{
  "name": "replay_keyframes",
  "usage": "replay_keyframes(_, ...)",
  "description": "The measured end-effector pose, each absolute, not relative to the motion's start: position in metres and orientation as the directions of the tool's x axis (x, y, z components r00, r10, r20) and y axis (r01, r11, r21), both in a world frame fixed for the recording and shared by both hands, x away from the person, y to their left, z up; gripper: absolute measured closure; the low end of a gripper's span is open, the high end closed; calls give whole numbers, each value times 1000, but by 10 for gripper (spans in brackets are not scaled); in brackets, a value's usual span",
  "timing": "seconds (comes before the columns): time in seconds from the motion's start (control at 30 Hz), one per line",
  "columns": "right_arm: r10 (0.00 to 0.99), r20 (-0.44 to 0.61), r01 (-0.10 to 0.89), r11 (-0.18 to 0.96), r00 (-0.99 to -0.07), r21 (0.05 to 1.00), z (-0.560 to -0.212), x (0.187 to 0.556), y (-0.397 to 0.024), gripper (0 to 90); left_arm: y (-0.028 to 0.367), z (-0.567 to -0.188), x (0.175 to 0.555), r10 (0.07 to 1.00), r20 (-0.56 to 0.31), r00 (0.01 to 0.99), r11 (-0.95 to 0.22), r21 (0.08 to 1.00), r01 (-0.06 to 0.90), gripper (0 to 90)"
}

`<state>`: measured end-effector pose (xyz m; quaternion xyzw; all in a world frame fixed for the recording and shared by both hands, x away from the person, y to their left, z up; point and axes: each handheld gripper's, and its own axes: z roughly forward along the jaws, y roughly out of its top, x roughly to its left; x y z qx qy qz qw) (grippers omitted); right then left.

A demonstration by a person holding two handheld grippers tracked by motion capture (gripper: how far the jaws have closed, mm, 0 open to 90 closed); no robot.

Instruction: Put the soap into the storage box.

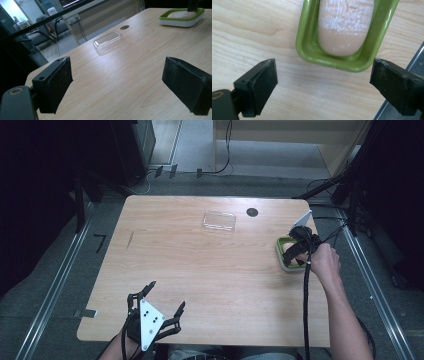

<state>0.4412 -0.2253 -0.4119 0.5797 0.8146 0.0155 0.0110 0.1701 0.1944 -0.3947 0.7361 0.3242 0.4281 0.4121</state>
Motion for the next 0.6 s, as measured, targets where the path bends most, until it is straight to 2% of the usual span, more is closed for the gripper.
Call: replay_keyframes(0.6, 932, -25, 931, 362, -362, 34, -406, 395, -230, 33, 194, -394, 170, 830, 364, 423, -452, 883, 127, 99)
